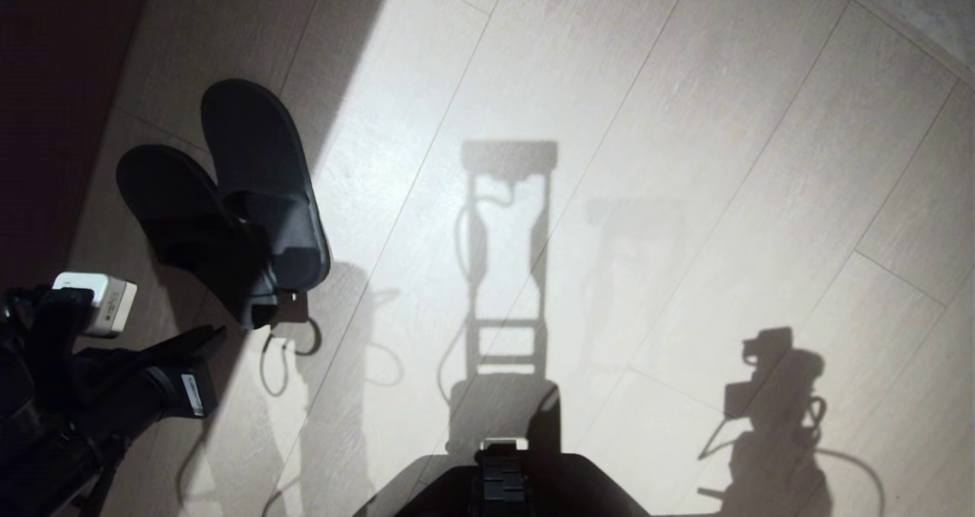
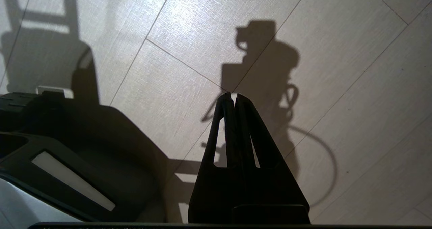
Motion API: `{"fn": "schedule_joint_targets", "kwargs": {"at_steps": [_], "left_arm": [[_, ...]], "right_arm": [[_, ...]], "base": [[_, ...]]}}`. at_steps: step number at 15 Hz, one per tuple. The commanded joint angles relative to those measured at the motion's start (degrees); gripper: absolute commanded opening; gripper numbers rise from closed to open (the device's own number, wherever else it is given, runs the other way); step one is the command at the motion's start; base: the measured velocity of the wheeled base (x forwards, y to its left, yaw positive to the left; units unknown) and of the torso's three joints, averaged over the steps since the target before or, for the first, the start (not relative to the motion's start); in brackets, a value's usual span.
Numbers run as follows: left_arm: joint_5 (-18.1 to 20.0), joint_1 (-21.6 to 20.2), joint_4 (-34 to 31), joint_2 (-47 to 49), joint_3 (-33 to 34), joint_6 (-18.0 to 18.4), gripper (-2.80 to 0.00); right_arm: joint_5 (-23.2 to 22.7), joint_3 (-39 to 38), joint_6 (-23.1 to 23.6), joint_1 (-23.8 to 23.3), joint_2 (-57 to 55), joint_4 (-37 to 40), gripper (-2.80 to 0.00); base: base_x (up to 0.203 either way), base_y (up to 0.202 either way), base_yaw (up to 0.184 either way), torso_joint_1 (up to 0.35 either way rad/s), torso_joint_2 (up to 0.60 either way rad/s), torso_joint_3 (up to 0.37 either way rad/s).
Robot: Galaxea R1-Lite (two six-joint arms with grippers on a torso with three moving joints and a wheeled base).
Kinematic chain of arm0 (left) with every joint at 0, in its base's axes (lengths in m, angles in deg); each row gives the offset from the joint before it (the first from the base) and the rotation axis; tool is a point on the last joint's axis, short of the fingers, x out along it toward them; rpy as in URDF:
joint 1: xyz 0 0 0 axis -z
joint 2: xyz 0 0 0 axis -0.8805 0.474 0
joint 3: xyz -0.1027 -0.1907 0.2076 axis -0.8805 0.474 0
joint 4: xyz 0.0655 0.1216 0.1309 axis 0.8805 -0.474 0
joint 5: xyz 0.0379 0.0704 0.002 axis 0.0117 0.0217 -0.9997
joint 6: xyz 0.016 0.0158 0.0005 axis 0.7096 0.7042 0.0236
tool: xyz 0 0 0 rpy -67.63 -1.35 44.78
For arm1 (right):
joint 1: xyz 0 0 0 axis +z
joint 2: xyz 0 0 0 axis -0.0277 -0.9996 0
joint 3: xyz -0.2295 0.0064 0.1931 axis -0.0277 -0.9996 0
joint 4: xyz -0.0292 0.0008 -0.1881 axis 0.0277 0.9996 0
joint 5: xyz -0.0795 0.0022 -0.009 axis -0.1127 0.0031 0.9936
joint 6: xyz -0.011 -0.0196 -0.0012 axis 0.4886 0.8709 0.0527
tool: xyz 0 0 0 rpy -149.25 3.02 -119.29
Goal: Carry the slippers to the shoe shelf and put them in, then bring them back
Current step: Pick up the slippers on the floor
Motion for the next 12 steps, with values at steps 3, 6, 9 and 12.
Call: {"fn": "schedule_joint_targets", "kwargs": {"at_steps": [3,6,9,12], "left_arm": [[4.8,-2.4,0.4,0.5,1.3,-1.6,0.00],[6.8,-4.1,0.5,-0.6,2.2,-3.2,0.00],[9.7,-4.2,0.6,-0.7,4.4,-8.1,0.00],[10.4,-4.2,0.6,0.2,2.8,-11.4,0.00]], "right_arm": [[0.0,0.0,0.0,0.0,0.2,0.0,-2.80],[-0.1,0.0,0.0,0.0,0.2,0.0,-2.80],[0.0,0.0,0.0,0.0,0.2,0.0,-2.80],[-0.1,0.0,0.1,0.0,0.2,0.0,-2.80]], "base": [[0.000,0.000,0.000,0.000,0.00,0.000],[0.000,0.000,0.000,0.000,0.00,0.000],[0.000,0.000,0.000,0.000,0.00,0.000],[0.000,0.000,0.000,0.000,0.00,0.000]]}}
